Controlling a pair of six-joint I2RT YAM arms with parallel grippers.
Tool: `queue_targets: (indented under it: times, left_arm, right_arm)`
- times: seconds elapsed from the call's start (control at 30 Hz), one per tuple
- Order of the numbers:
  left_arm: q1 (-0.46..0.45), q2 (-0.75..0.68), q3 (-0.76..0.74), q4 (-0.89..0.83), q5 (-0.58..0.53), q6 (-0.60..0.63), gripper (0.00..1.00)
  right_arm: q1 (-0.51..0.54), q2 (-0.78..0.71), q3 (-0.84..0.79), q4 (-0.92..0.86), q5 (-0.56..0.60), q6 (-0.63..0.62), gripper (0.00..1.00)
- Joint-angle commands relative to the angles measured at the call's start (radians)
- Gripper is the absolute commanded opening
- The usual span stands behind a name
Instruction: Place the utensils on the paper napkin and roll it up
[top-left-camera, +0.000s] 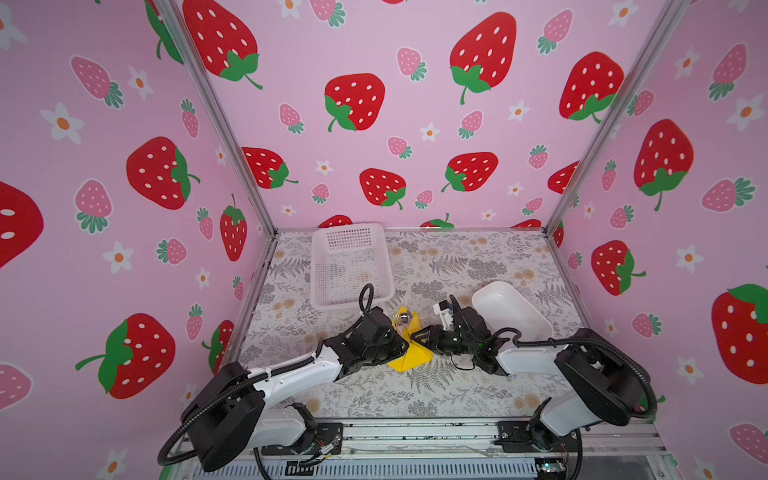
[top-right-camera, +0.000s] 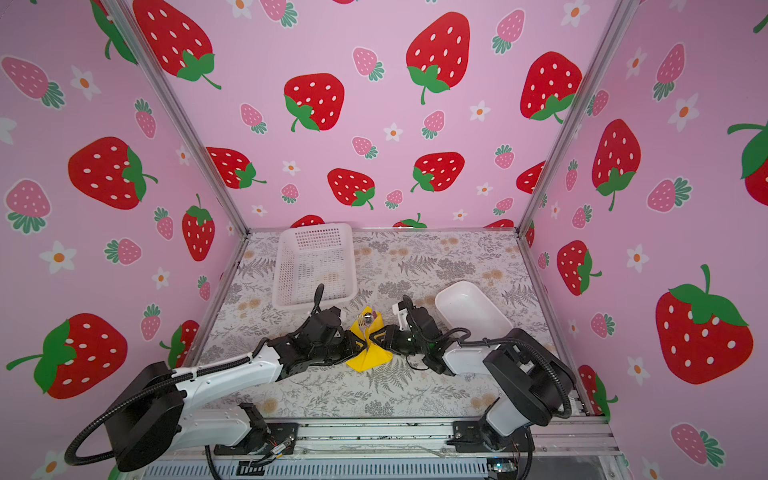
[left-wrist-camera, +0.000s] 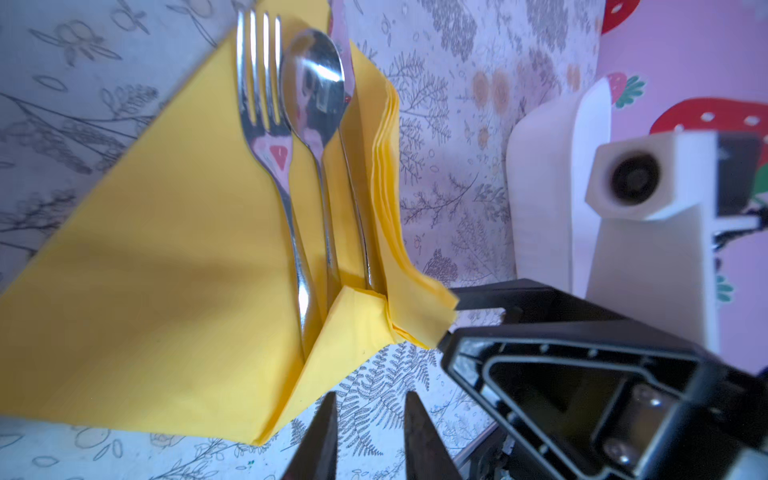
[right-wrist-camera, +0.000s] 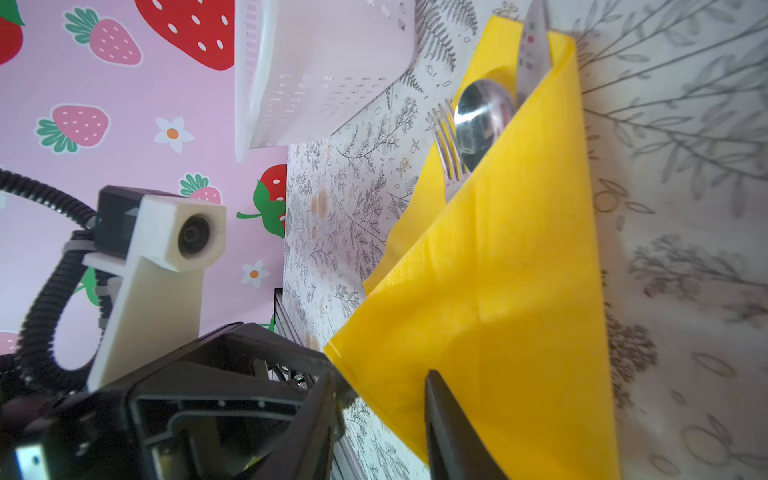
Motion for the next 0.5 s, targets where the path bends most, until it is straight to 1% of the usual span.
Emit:
queue_targets:
  times: [0.0, 0.17, 0.33, 0.47]
  left_arm:
    - [0.042, -0.034, -0.019, -0.005, 0.015, -0.02, 0.38]
    - [0.095, -0.025, -0.019, 0.025, 0.085, -0.029, 0.57]
    - [0.116, 0.019, -0.009, 0.073, 0.128, -0.048, 0.62]
    - [0.126, 0.082, 0.027, 0.079, 0.164, -0.042, 0.64]
  right_arm:
    - [0.015, 0.036, 0.016, -0.028, -0.013, -0.019, 0.42]
    - [0.018, 0.043, 0.016, -0.03, -0.008, -0.02, 0.43]
    - [0.018, 0.039, 0.009, -0.031, -0.008, -0.02, 0.43]
    - [0.018, 0.032, 0.001, -0.03, 0.0, -0.017, 0.43]
